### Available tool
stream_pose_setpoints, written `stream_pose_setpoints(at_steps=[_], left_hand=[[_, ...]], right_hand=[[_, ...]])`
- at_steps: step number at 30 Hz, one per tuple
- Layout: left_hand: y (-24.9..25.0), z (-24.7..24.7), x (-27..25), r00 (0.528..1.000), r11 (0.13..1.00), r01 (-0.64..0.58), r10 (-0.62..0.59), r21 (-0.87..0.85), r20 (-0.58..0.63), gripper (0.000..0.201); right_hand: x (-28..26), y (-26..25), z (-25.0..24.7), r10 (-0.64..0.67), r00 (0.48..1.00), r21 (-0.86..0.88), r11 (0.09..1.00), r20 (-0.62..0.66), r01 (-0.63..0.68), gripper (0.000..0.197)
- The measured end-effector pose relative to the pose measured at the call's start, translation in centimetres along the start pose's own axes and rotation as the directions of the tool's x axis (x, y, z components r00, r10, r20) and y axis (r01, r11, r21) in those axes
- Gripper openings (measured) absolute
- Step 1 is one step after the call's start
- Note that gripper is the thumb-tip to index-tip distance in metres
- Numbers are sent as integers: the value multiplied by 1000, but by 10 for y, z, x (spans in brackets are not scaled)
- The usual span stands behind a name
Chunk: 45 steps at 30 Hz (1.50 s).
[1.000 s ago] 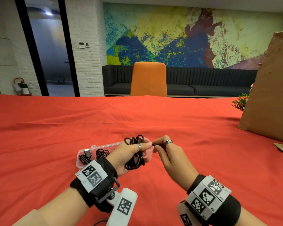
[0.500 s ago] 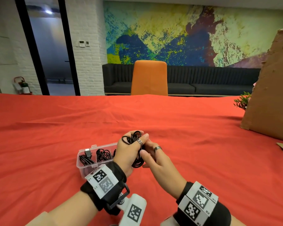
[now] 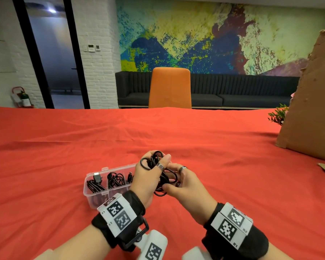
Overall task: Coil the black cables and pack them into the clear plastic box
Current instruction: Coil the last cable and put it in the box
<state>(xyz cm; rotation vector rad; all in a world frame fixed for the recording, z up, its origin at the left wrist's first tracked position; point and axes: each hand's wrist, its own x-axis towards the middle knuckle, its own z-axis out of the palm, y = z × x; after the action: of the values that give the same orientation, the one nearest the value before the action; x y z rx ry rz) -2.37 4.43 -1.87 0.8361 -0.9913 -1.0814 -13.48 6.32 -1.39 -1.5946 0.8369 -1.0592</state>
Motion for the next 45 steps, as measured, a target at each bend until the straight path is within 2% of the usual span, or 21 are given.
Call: stream_pose_setpoints(at_steps=[4,7,10,14,17,21,27,34,37,41,45], left_hand=[[-3,4,2,995,999,-22,19,-30,-99,19],[-5,5,4,986,998,-47,39,-49,-162,24],[-1,5,5,979,997,-36,22,-64,-203,24],[3,6,6,972,995,-75,56,-72,-229,31],[3,9,4,972,990,-129,115,-55,-206,25],[2,8,3,964,985,-174,171,6,-205,26],[0,5,2,955,953,-248,271,174,-122,35],[-6,-5,5,996,997,-61,64,48,-64,47],[-6,-7,4,999,999,-36,37,20,-38,47],[-3,-6,5,1000,1000,3,-3,-22,-31,48],[-1,-6,6,1000,1000,7,-8,-20,-16,45]], right_hand=[[2,4,4,7,991,19,1000,-133,-5,51],[3,5,5,45,980,119,993,-196,-22,50],[1,4,9,56,972,200,980,-229,-9,44],[2,4,16,88,968,197,980,-233,-42,29],[5,7,21,163,952,228,968,-258,-104,12],[7,12,24,113,936,112,990,-334,-80,5],[4,10,22,54,947,29,998,-315,-47,21],[2,9,11,12,977,-57,998,-214,-25,19],[1,9,9,-30,980,-114,993,-199,7,18],[-2,8,6,-27,983,20,999,-181,31,20],[-2,10,5,25,990,160,987,-142,-2,14]])
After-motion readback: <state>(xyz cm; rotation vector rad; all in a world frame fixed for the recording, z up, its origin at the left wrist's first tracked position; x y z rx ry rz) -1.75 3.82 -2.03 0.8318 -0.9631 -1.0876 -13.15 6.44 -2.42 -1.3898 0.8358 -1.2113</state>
